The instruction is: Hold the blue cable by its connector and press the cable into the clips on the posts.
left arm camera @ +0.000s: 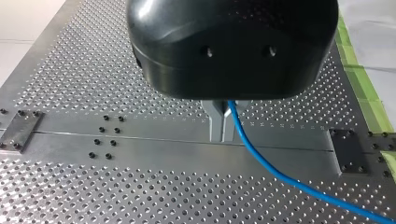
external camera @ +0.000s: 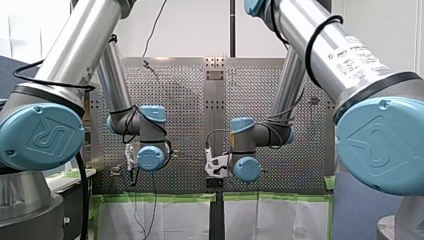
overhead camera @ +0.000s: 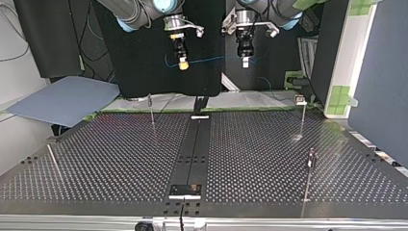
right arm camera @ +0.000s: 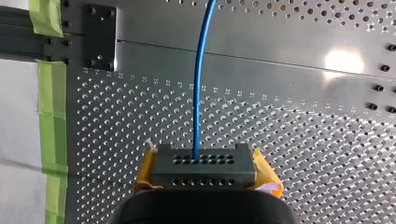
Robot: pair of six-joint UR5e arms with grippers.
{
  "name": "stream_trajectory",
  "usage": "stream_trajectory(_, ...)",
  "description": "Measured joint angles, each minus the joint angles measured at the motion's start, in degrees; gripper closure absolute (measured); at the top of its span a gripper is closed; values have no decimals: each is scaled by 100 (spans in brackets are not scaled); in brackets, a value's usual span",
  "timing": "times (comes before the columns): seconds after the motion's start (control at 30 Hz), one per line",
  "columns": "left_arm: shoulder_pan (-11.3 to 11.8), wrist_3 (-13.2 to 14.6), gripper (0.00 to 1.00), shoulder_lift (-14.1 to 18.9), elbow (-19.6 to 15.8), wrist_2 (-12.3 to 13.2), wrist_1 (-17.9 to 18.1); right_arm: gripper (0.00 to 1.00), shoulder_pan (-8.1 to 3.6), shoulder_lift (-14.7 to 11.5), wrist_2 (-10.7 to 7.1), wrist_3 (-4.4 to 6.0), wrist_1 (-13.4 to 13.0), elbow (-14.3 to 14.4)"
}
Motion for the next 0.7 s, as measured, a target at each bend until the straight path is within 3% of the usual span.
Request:
stream_trajectory(0.27,39,38,100,-39,-18,37,-37,100,0,7,0,0,0,0)
stream_trajectory(0.47,261,316,100,-225,-33,273,-339,100,0,8,0,0,0,0)
stream_trajectory(0.7,306,408,100,-253,-35,323,-516,100,0,8,0,0,0,0)
